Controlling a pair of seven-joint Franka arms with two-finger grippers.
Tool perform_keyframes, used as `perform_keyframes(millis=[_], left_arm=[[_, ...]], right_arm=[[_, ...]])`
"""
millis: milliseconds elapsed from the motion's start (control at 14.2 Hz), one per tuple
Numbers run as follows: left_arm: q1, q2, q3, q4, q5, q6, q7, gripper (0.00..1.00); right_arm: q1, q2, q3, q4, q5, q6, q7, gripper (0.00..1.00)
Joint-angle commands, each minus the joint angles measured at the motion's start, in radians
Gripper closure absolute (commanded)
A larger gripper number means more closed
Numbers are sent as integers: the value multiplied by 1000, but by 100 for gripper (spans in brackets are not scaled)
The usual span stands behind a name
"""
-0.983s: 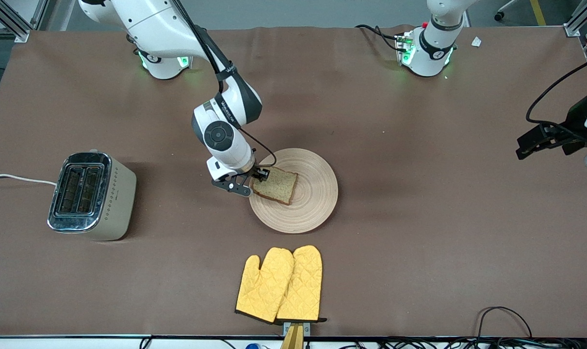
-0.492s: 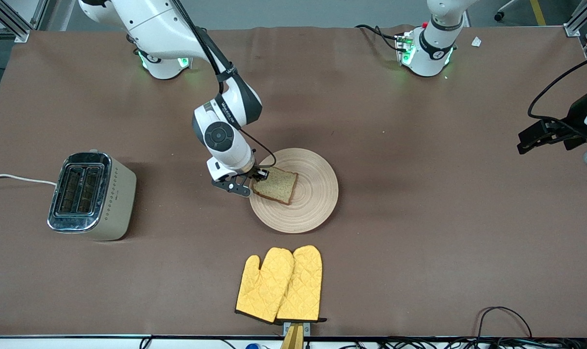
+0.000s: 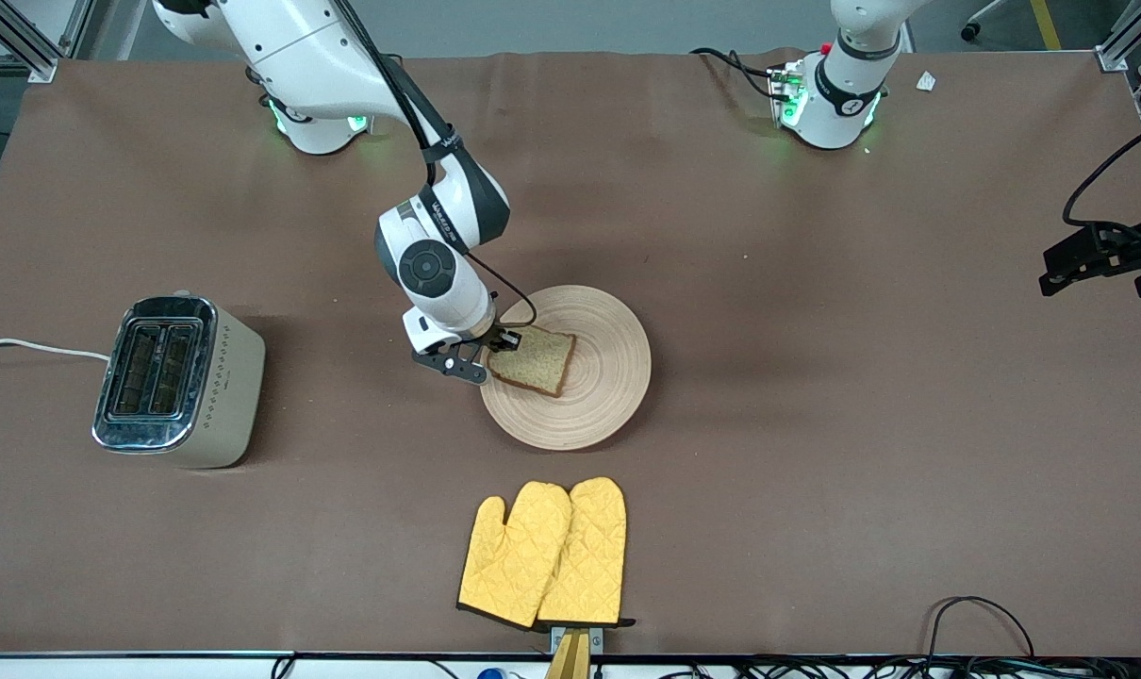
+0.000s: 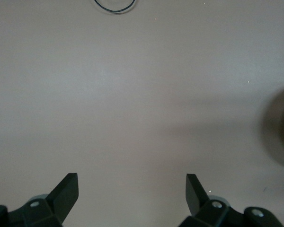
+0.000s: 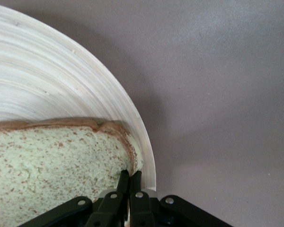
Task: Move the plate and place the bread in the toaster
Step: 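Grasp the bread slice edge with the right gripper, then lift the bread and carry it over the toaster with the right gripper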
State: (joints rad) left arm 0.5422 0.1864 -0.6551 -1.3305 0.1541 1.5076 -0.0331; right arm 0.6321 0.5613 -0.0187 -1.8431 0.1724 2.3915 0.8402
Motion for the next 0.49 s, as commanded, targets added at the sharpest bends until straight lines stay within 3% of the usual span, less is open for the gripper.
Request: perform_keyframes(millis=[0,421], left_arm=[[7,2,8,21,12,-14,16,0],[10,-1,8,21,12,-14,16,0]], right_arm=[[-8,-26,0,80,-16,-140,23,99],[-43,-112,-30,292,-42,-487,39,99]])
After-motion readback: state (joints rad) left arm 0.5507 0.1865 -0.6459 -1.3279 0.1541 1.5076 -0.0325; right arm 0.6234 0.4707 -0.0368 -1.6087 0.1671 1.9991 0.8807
